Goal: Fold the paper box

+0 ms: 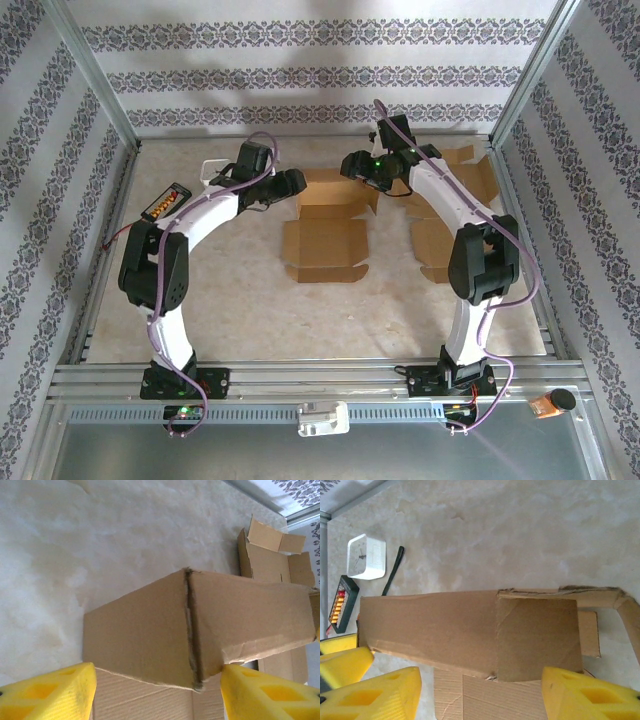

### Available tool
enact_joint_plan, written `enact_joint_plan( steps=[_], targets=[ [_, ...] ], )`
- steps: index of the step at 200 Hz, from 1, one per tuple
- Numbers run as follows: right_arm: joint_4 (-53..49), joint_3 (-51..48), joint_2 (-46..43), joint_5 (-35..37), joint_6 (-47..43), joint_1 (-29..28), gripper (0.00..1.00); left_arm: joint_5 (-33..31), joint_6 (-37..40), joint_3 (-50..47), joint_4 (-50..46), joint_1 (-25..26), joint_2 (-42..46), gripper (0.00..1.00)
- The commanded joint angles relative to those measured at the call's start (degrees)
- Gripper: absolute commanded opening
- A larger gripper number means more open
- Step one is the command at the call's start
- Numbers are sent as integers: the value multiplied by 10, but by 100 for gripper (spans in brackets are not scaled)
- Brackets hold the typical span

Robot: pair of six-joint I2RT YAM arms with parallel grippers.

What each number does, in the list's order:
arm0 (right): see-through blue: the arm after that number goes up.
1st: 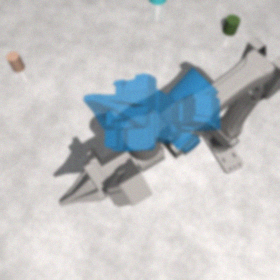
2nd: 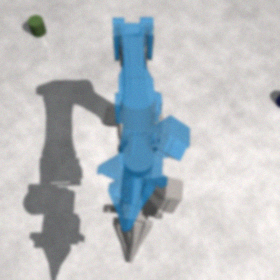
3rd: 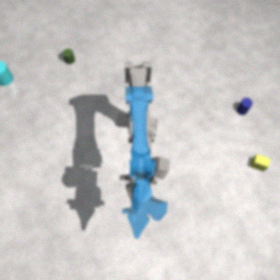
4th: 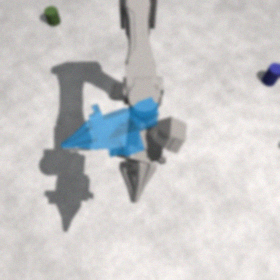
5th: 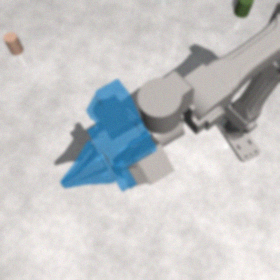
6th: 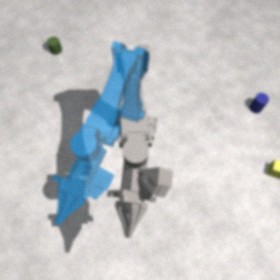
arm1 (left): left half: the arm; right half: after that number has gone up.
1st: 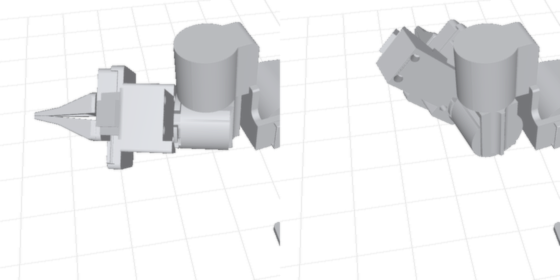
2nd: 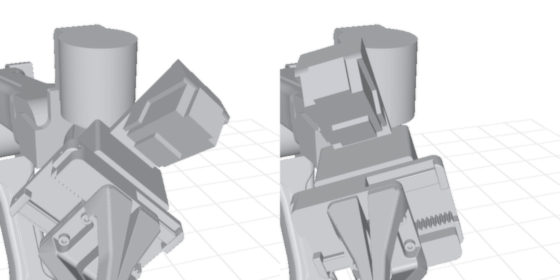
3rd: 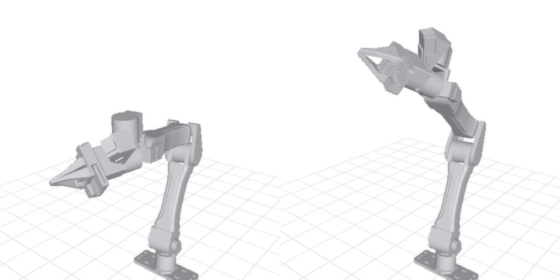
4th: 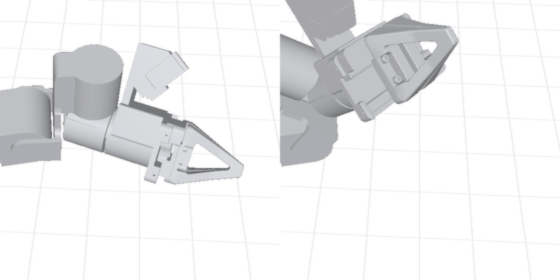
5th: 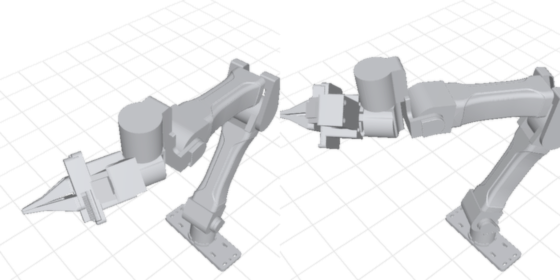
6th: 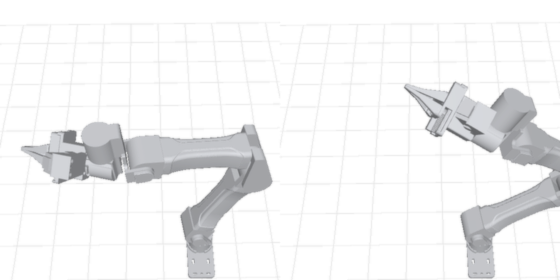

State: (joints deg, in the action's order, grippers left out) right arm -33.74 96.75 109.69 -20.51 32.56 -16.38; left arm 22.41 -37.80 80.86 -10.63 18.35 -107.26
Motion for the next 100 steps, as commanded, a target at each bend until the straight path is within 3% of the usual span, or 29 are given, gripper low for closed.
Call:
enact_joint_plan(
  steps=[1,45,75,100],
  targets=[
    [0,21,13,-20,-12,-1,64,33,-17,21,40,-6,-14,64],
    [27,4,31,-49,5,-3,53,48,-36,13,57,-5,-29,58],
    [28,2,30,-32,1,-1,57,43,-30,5,63,-5,-6,61],
    [36,-4,18,-19,3,8,60,-9,-16,-6,70,-6,25,68]
  ],
)
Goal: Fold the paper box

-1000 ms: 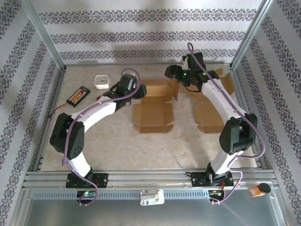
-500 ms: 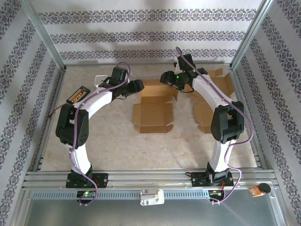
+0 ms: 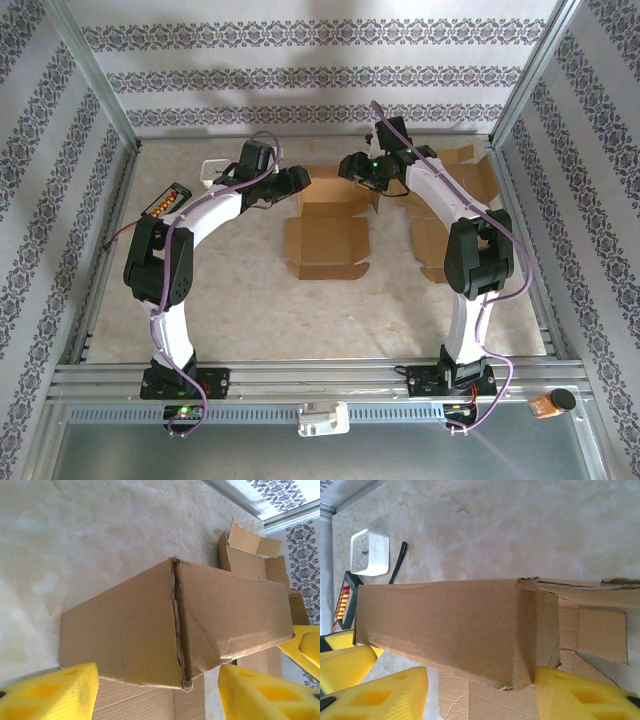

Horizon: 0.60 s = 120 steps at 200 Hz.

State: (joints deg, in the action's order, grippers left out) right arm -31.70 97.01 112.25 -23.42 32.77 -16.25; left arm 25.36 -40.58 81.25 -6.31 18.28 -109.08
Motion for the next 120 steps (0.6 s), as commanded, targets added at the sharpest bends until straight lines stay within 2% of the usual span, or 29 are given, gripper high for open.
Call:
enact_joint_plan(
  steps=[1,22,63,120],
  targets=[
    [16,-7,-8,10,1,6,60,-42,13,-11,26,-5,44,68],
    [25,-6,-3,2,10,15,60,-75,16,11,6,-7,37,69],
    [27,11,18,-20,14,10,58,-57,5,50,-2,-7,-6,69],
    [44,6,27,-29,22,3,48,-20,-12,54,15,-6,-34,54]
  ],
)
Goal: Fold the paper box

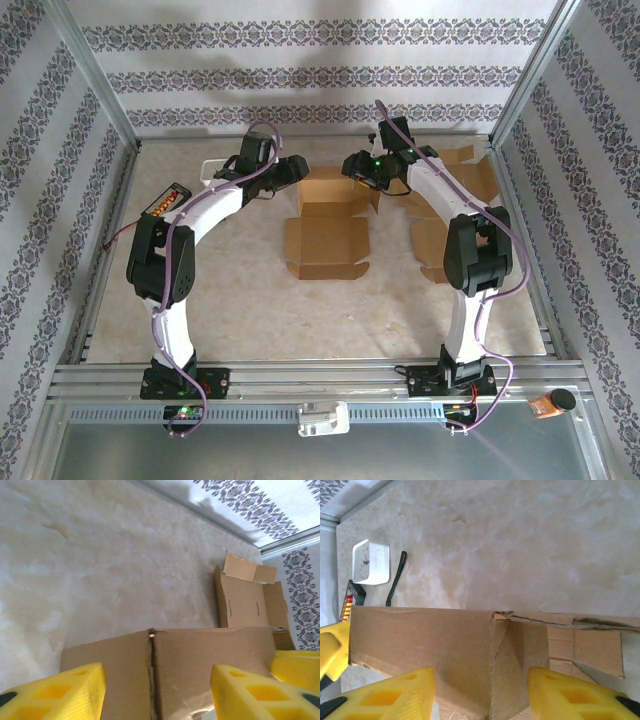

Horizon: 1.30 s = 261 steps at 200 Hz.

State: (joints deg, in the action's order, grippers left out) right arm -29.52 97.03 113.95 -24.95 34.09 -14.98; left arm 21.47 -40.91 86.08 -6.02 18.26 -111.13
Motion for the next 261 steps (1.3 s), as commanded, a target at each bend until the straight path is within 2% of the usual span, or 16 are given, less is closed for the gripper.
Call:
enact_joint_plan(
  steps=[1,27,45,79,104,147,183,198,224,261],
  targets=[
    [22,5,10,-14,10,-11,48,19,-10,6,12,-6,-14,54],
    [57,-9,11,-56,34,-15,39,25,-20,4,16,-5,-20,49],
    [69,-15,8,-65,49,-15,37,30,-29,3,22,-5,-20,48],
    [42,-18,-14,-24,28,-11,53,23,-24,4,15,-5,-19,47],
    [43,-55,-54,7,12,-7,59,16,-16,7,8,-5,-19,47],
    [106,-194,-143,53,11,-8,61,12,-13,11,3,-5,-20,47],
    [295,-374,-205,110,79,-8,57,8,-8,14,-3,-5,-21,47],
    [356,-409,-194,116,93,-13,57,9,-8,13,-4,-5,-22,47],
    [374,-387,-134,113,96,-20,58,10,-6,17,-12,-5,-23,46],
    [418,-377,-88,207,100,-38,61,12,-2,20,-23,-5,-25,46]
  ],
)
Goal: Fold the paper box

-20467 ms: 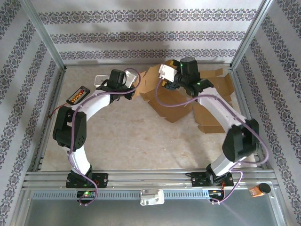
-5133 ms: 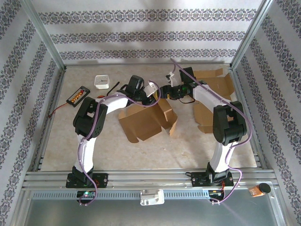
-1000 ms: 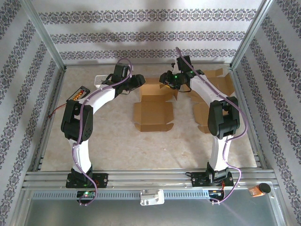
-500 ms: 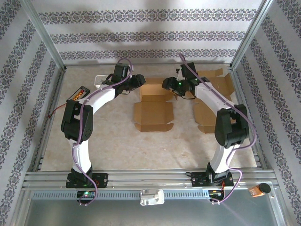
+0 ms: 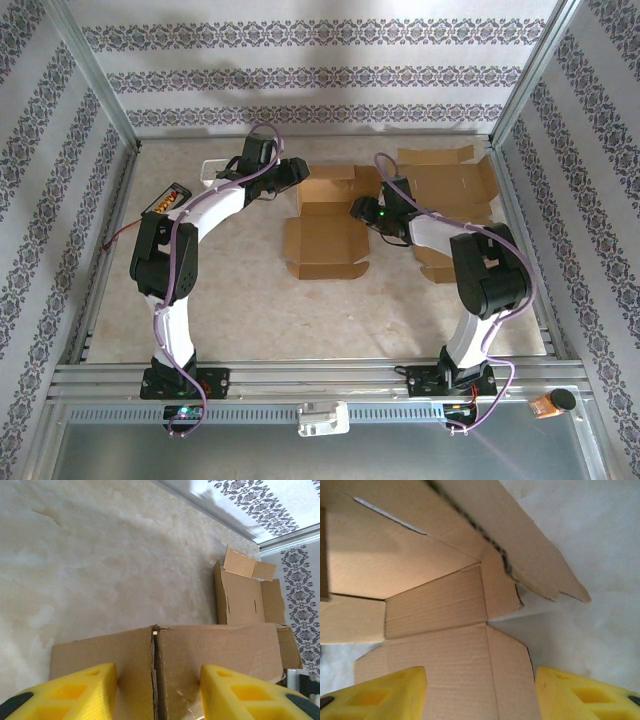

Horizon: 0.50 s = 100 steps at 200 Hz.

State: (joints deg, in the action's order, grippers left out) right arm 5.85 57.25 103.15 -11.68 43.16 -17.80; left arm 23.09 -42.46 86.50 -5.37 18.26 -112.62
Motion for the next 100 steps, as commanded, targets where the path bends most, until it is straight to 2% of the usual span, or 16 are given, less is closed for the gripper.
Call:
enact_joint_plan(
  steps=[1,23,58,100],
  targets=[
    [64,21,20,75,10,-10,61,-3,13,16,-29,-5,-10,46],
    [88,26,44,108,19,-11,63,0,16,20,-35,-5,-14,47],
    [113,42,70,108,11,-10,63,1,20,26,-41,-5,-16,46],
    [162,44,89,67,7,-11,49,5,26,32,-48,-5,-17,46]
  ],
)
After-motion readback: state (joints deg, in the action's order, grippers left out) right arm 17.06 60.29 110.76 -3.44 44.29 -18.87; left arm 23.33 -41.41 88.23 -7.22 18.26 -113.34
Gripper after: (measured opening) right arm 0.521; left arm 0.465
